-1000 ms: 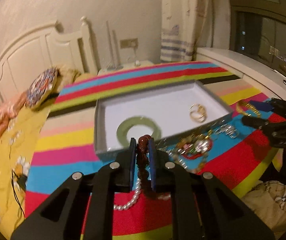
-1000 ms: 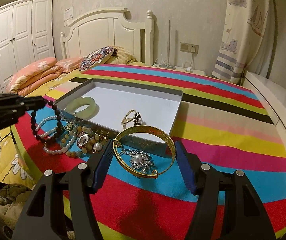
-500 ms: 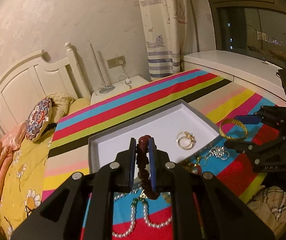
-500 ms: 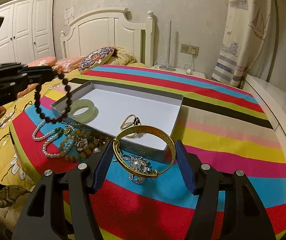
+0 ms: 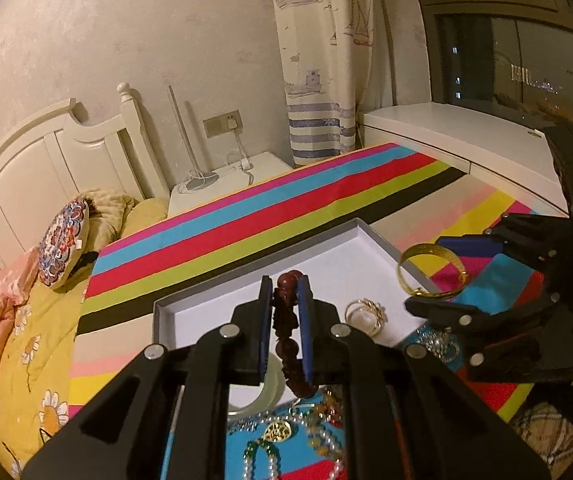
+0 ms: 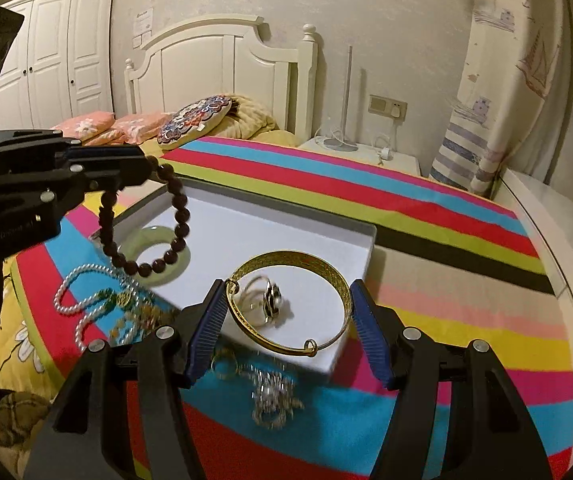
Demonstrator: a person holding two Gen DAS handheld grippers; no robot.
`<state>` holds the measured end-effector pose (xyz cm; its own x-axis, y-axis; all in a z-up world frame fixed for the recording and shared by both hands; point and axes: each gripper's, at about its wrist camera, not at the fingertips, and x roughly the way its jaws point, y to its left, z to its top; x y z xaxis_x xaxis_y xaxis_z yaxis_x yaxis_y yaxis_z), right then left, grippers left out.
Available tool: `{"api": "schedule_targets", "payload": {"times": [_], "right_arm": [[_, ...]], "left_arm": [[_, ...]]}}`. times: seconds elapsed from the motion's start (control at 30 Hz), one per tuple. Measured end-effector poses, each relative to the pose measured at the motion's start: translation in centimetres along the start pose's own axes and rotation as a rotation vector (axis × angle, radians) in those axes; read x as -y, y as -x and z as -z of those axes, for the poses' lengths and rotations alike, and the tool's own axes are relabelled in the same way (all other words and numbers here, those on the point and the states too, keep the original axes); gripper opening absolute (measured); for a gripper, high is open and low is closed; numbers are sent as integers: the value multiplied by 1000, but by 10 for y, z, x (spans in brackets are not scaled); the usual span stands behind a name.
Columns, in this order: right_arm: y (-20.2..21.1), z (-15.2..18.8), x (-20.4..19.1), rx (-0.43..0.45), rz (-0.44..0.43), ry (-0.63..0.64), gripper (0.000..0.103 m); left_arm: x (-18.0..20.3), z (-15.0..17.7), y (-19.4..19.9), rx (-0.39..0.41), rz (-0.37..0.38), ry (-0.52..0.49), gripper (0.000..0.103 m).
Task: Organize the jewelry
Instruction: 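Lift the bracelet and gold bangle into the gray tray and open both grippers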
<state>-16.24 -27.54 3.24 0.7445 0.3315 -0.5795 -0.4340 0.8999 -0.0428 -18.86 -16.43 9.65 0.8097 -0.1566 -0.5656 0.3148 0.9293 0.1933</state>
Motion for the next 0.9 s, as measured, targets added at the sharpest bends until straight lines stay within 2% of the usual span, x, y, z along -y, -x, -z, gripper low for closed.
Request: {"api": "schedule_targets", "payload": {"times": [0.3, 0.53, 0.73, 0.9], "right_arm": [[-41, -32, -2, -39, 0, 10, 61], [-79, -46, 6, -113, 8, -38, 61], [-103, -47, 9, -188, 32, -71, 61], [-113, -45, 5, -216, 50, -67, 62]], "left_arm": [[-23, -10, -43, -52, 1, 71, 12], [-44, -10, -83, -106, 5, 150, 12], [-62, 0, -109, -158, -20, 185, 12], [-83, 12, -120, -191, -35, 240, 13]]}}
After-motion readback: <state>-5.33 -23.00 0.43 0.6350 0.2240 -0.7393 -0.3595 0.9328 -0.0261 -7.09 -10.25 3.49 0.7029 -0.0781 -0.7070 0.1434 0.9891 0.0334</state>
